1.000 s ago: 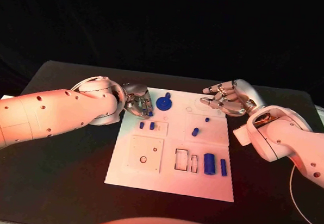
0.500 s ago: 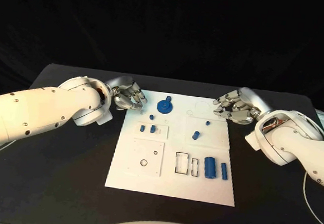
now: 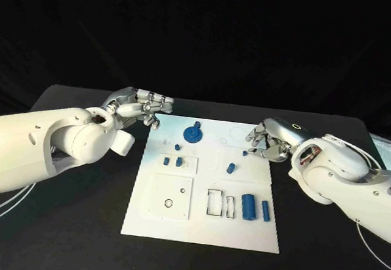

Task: Assemble the parts on the task board

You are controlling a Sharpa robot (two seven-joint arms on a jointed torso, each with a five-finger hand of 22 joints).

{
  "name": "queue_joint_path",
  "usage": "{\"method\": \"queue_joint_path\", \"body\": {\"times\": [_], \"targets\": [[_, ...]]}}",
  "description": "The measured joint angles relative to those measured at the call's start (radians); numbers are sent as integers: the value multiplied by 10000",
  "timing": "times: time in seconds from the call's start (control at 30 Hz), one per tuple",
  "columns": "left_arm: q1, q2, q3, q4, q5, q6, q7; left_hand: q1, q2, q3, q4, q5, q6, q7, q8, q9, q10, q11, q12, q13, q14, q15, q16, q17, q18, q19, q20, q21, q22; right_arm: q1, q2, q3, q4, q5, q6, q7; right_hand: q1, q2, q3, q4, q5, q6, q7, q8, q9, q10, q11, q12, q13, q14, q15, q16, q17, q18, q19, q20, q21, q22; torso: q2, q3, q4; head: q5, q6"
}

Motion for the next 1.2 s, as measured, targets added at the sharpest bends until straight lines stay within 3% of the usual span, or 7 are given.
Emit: {"method": "queue_joint_path", "body": {"times": [0.13,0.23,0.37,0.67,0.83,0.97,1.2], "targets": [[-3,-57,-4,96,1062,-15,375,59,59,-41,-41,0,0,0,16,0,0,0,55,34,-26,-3,-38,-58,0,0,0,-90,-70,-5,133,-21,2,-590,316,-255,-92,-91,107,0,-76,-8,-8,0,0,-161,-10,-116,-242,20,-66,-210,-180,135,-75,-75,-152,-200,0,-1,0,-42,28],[-9,-73,-15,141,1514,-18,539,98,98,-69,-69,0,-1,0,16,1,0,0,113,44,-26,-3,-38,-86,-1,0,0,-150,-111,-8,209,-36,-5,-867,492,-382,-49,-132,250,30,-121,-125,-122,0,0,-258,-83,-195,-473,10,-270,-296,-260,158,-171,-170,-220,-283,0,-6,-1,-56,37],[-16,-79,-24,148,1819,-26,664,98,97,-99,-99,0,-1,0,16,1,-10,-10,135,59,-27,-2,-77,-139,-2,-36,-36,-191,-167,-8,311,-82,-27,-1168,745,-539,-88,-171,333,52,-141,-67,-233,0,0,-319,-173,-247,-695,36,-327,-382,-352,159,-236,-235,-287,-377,-1,-2,-1,-70,38],[-34,-95,-38,181,2109,-63,811,190,189,-137,-137,0,-2,-1,16,1,-35,-35,225,81,-63,-35,-76,-187,-3,-36,-36,-248,-220,-12,490,-195,-165,-1543,1179,-726,-86,-168,638,30,-375,17,-386,1,1,-223,-306,-247,-971,1,-363,-421,-411,158,-234,-308,-287,-390,0,11,-7,-126,27],[-38,-95,-40,220,2162,-76,844,190,190,-137,-137,0,-2,-1,16,2,-35,-35,228,94,-63,-35,-77,-208,-3,-35,-36,-307,-241,2,601,-229,-249,-1650,1318,-746,-3,9,894,-14,-607,188,-375,-19,16,-42,-337,-247,-1133,37,-399,-421,-411,159,-199,-343,-287,-360,0,18,-7,-131,11],[-42,-93,-41,231,2179,-100,851,242,241,-193,-193,0,-3,-1,16,-3,-179,-36,260,106,-99,0,-126,-268,144,-35,-36,-444,-334,7,676,-257,-303,-1693,1382,-746,-11,18,966,-27,-667,195,-380,-20,26,-5,-302,-246,-1210,37,-398,-421,-410,158,-199,-342,-287,-356,5,22,-7,-86,3],[-43,-90,-41,229,2187,-156,854,242,241,-220,-221,0,-3,-2,16,-10,-250,-35,284,105,-134,31,-135,-334,153,-107,-36,-517,-402,43,783,-267,-431,-1726,1418,-729,-106,116,1164,-54,-772,254,-369,-16,42,69,-303,-280,-1274,37,-398,-421,-410,158,-165,-377,-287,-356,7,24,-13,-73,-20]]}}
